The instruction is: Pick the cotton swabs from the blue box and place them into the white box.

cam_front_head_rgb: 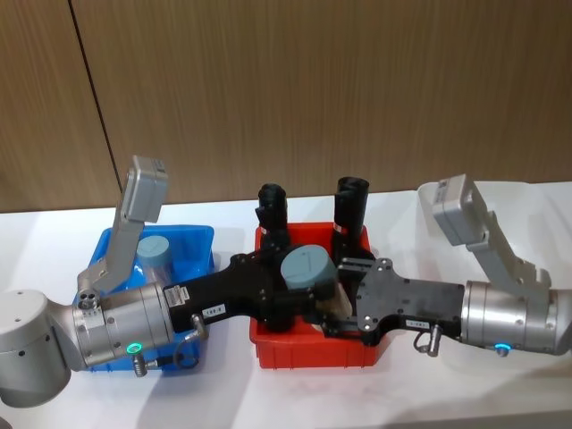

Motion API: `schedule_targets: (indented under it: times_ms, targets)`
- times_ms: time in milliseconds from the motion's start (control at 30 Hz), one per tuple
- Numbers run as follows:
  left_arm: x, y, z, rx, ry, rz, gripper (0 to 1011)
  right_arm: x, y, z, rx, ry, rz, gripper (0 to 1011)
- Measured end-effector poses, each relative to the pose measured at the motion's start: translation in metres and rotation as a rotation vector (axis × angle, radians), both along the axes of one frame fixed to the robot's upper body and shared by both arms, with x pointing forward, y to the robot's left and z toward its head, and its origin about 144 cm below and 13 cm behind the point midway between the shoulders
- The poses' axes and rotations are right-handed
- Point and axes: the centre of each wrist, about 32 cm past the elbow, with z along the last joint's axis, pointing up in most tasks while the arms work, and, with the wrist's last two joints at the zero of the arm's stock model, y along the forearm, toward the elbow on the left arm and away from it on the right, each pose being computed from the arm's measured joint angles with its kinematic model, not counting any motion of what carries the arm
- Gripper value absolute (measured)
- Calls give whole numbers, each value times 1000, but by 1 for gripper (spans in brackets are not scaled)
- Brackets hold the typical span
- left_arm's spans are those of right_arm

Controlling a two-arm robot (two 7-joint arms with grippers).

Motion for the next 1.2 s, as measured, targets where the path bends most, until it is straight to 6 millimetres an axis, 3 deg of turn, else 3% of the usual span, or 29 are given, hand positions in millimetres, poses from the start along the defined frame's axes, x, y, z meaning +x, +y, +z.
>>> schedule_targets:
  times_ms: [67, 467, 1200]
  targets:
    - [0, 0, 0, 0, 0, 0, 1003, 0, -1, 0, 3, 0, -4, 630]
    - [0, 0, 0, 0, 0, 0, 1004, -2, -15, -5, 12, 3, -60, 630]
    - [0, 0, 0, 0, 0, 0, 1004, -5, -77, -13, 24, -17, -349, 630]
